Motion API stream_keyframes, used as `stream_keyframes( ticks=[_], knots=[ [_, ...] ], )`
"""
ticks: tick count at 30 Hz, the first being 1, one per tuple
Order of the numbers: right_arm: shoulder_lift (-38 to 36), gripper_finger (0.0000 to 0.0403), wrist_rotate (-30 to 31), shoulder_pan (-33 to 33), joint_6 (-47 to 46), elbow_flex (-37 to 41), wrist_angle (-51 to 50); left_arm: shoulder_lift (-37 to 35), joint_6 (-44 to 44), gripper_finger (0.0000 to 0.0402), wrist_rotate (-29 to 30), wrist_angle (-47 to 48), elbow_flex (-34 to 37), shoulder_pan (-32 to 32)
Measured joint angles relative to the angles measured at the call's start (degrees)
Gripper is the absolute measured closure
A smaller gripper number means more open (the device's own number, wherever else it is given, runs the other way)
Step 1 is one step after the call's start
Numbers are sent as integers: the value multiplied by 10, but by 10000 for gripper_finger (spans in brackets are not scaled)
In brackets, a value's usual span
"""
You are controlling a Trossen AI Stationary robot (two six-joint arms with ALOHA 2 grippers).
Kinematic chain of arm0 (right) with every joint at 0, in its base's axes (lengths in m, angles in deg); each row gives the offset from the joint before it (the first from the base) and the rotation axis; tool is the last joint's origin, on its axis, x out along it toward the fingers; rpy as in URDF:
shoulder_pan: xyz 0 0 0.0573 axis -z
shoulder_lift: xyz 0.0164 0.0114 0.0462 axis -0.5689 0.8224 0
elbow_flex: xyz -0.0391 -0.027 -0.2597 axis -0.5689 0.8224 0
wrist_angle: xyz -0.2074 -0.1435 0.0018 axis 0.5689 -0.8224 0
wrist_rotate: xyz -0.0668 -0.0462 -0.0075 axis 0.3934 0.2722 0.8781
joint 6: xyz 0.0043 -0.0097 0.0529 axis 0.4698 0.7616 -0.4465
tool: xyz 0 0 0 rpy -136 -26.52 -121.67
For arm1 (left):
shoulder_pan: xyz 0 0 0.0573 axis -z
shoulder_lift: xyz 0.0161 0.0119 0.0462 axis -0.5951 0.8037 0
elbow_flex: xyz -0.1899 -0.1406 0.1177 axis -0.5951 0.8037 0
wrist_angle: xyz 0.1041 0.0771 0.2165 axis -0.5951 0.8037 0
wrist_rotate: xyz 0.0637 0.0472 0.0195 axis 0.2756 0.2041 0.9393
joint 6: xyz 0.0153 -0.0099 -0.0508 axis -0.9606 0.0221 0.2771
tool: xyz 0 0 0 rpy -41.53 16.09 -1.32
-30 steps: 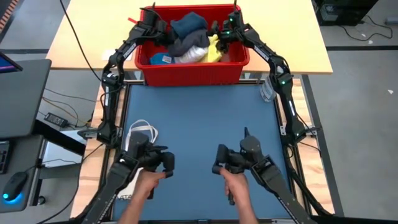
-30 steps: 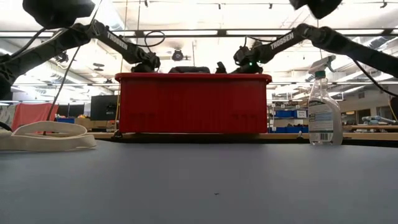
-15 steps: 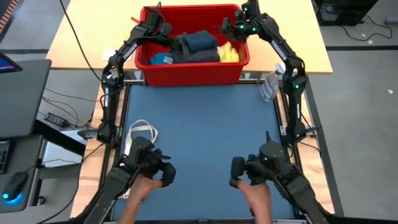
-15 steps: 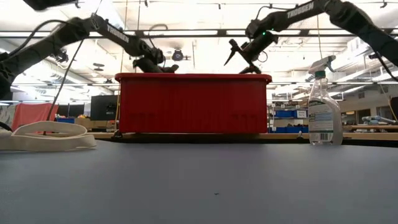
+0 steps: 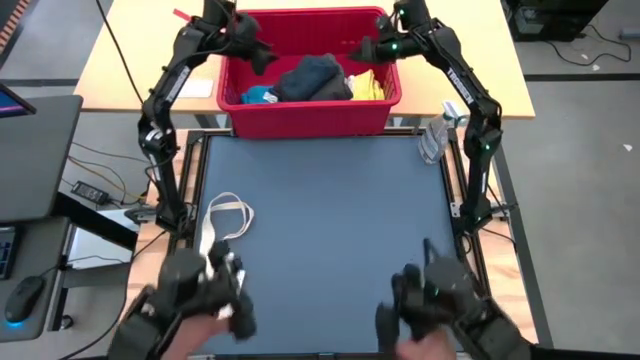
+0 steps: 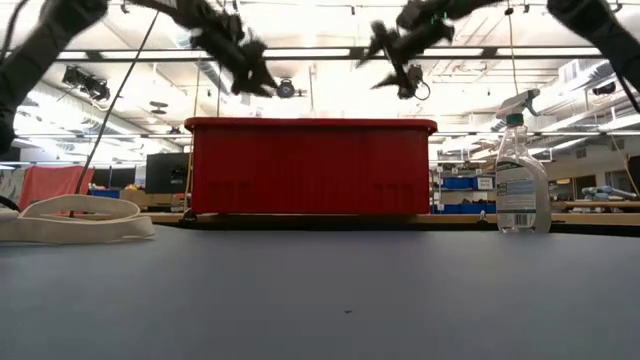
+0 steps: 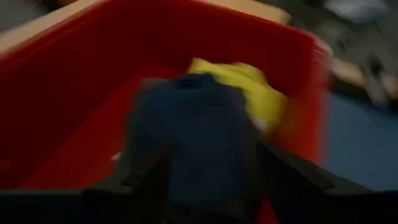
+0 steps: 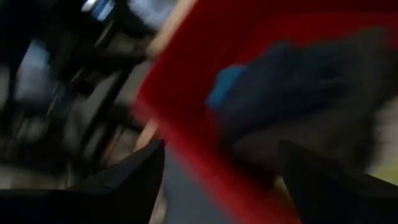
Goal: Fold laundry
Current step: Adjust the red bin
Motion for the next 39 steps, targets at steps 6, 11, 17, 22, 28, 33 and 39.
stream_keyframes(
  ticks=[6,11,17,22,28,33,39],
  knots=[
    [-25,124,69,-103,202,0,-187,-70,-138,217,-6,130,0,87],
    [-18,176,87,-178,286,34,-259,-75,-180,271,-6,226,35,164],
    [-18,214,195,-211,284,94,-223,-73,-121,339,27,170,207,198],
    [-18,236,303,-184,276,142,-167,-78,-64,376,164,48,300,198],
    [-17,270,344,-116,235,175,-72,-68,-70,397,238,-129,312,172],
    [-17,292,389,-70,263,181,-37,-62,-44,399,194,-220,304,148],
    [-18,305,362,-35,285,176,-57,-58,-32,400,172,-188,304,149]
  ],
)
